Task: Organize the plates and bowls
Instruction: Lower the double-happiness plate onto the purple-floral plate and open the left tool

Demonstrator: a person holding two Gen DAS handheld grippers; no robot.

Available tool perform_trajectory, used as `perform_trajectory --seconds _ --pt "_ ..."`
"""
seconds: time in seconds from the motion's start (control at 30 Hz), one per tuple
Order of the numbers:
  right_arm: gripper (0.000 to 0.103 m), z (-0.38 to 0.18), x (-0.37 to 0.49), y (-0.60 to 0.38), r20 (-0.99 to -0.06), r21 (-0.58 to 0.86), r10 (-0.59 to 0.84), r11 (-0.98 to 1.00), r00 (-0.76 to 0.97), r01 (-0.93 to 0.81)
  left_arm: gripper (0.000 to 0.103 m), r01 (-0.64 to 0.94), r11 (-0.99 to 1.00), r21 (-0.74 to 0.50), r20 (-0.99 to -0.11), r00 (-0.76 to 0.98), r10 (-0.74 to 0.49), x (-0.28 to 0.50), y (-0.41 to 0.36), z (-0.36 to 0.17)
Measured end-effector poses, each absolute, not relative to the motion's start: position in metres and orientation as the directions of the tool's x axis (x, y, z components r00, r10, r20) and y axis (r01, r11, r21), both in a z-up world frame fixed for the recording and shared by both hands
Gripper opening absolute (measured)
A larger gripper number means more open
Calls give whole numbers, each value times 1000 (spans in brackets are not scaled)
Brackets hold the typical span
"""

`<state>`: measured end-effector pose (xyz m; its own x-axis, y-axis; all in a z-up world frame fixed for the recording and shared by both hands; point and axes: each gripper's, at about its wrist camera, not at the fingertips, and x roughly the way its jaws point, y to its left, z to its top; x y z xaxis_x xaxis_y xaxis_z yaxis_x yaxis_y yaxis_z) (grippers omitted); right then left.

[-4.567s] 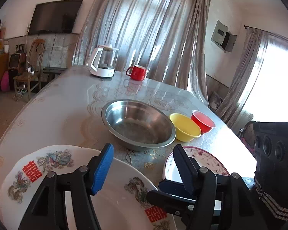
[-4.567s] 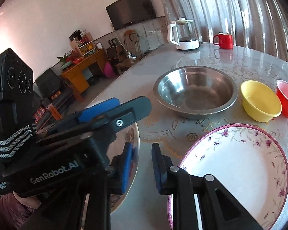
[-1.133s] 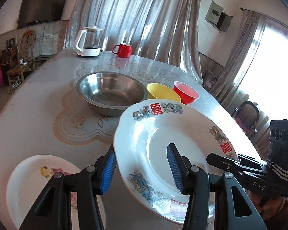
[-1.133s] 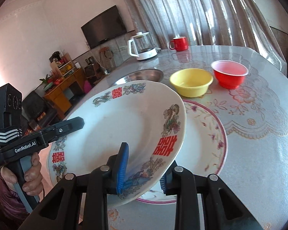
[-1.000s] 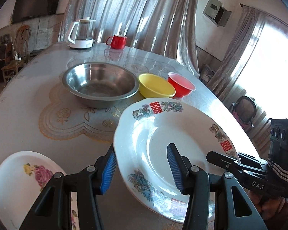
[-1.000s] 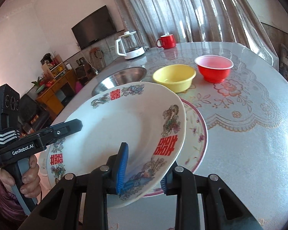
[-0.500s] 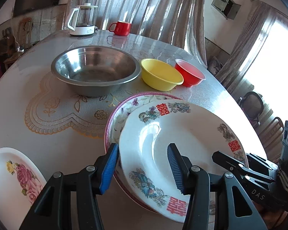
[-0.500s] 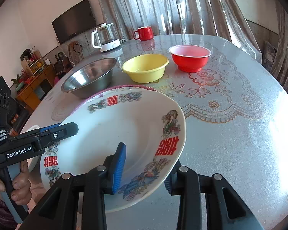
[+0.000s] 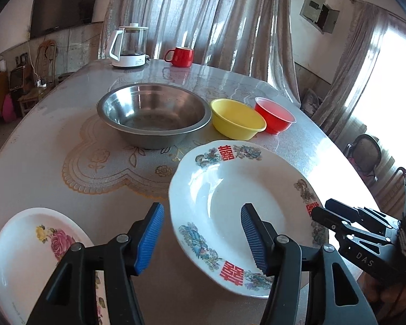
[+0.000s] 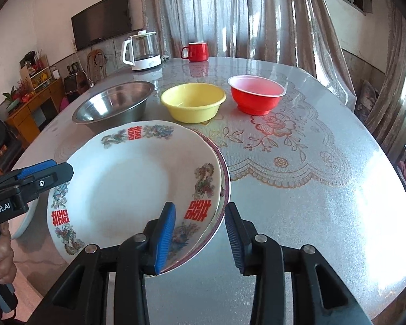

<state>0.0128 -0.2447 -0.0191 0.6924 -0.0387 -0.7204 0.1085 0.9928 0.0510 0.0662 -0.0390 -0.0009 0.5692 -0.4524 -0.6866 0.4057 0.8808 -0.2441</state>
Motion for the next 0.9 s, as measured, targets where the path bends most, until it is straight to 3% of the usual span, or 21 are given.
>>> perform_trajectory --seconds 0.47,0.53,0.6,0.77,0.9 --pt "43 -32 21 -241 -733 -14 -118 987 670 159 60 435 887 -156 -690 595 -413 60 -60 -10" --pt "44 -33 22 -242 -736 -5 -113 987 667 162 66 440 888 -136 -691 600 -403 59 -62 -10" --pt "44 -34 22 -242 -735 -4 -114 986 668 164 88 423 898 -122 -695 609 -382 60 -60 -9" --pt "46 -35 21 -242 -740 13 -101 987 665 163 103 376 920 -113 -671 654 -349 55 -48 0" --pt "47 -35 21 -244 -743 33 -95 983 662 179 103 350 932 -97 -659 679 -324 47 -40 6"
